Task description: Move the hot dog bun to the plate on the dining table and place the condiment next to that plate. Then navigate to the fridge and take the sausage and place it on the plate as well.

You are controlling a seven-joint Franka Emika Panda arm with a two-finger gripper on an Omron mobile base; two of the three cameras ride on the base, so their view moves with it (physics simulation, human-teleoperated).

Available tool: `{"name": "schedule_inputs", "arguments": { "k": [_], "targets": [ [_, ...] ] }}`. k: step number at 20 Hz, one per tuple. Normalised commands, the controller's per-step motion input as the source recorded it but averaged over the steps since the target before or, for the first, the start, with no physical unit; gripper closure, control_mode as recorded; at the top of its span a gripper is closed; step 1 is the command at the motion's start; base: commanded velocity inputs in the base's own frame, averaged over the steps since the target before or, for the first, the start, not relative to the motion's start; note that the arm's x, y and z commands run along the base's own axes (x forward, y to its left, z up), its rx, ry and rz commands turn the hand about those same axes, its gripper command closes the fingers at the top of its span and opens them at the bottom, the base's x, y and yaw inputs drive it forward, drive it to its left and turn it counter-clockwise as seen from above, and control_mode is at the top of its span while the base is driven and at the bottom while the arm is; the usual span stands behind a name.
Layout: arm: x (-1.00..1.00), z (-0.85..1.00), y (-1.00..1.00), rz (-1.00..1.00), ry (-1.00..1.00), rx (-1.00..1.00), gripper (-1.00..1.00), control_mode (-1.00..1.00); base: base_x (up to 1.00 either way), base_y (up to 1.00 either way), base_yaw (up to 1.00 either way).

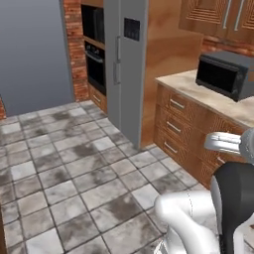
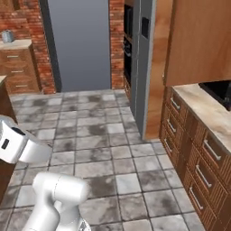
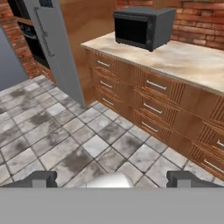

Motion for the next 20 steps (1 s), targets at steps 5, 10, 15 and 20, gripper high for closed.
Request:
{"name": "schedule_inputs", "arguments": {
  "k": [5,10,15,20],
  "targets": [
    [0.0,0.0,0.0,0.0,0.0,0.0,-1.0,1.0,1.0,0.09,-0.11],
    [0.0,0.0,0.0,0.0,0.0,0.0,-1.0,1.0,1.0,0.44,-0.3],
    [0.0,0.0,0.0,0.0,0.0,0.0,-1.0,1.0,1.0,0.64,-0.36],
    [0.0,0.0,0.0,0.0,0.0,0.0,-1.0,1.0,0.95,0.82,-0.34]
  ]
}}
